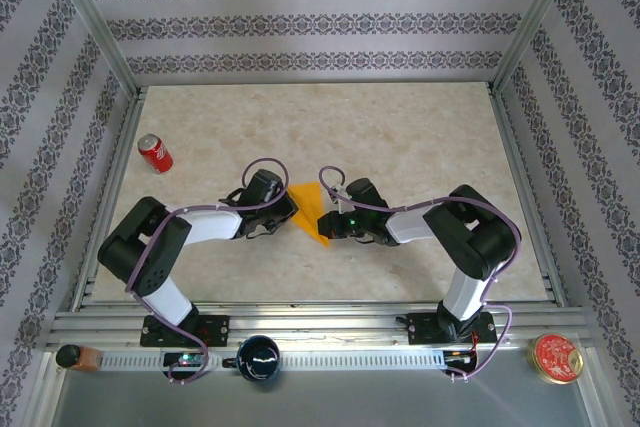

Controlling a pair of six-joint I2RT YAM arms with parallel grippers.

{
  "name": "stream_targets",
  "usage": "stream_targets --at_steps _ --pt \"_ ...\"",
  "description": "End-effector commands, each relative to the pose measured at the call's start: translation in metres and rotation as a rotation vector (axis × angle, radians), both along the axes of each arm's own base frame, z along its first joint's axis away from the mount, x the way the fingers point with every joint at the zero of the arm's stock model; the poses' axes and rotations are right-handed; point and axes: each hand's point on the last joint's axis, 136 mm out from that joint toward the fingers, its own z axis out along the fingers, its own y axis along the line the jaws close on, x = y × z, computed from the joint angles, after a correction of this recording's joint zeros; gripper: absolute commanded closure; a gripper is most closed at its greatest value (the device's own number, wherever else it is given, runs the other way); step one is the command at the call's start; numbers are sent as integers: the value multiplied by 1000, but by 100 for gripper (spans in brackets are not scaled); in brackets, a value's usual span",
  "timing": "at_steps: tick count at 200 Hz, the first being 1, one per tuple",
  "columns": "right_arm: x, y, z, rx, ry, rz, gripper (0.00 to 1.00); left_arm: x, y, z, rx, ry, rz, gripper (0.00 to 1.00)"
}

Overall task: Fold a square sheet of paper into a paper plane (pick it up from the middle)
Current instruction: Fourth fold the wing at the center of the table.

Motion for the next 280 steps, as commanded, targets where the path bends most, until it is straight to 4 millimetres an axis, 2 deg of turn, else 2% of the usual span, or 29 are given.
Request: stream_targets --at_steps 1,41,78,116,213,280 --pt "-1 -6 3 -2 -4 -19 100 2 -1 -6 1 12 -15 100" --pt "-6 -12 5 -4 7 -35 100 -8 7 -21 -8 43 27 100" --pt "-8 -13 4 7 23 -46 100 -10 9 -21 -8 45 43 100" --pt "-5 -11 12 47 24 -67 100 -14 13 -20 7 42 62 100" --pt "-9 -14 3 47 55 -75 100 -24 16 -24 9 42 98 100" --pt "-13 -15 -5 38 81 -72 100 -23 16 -22 13 37 103 100"
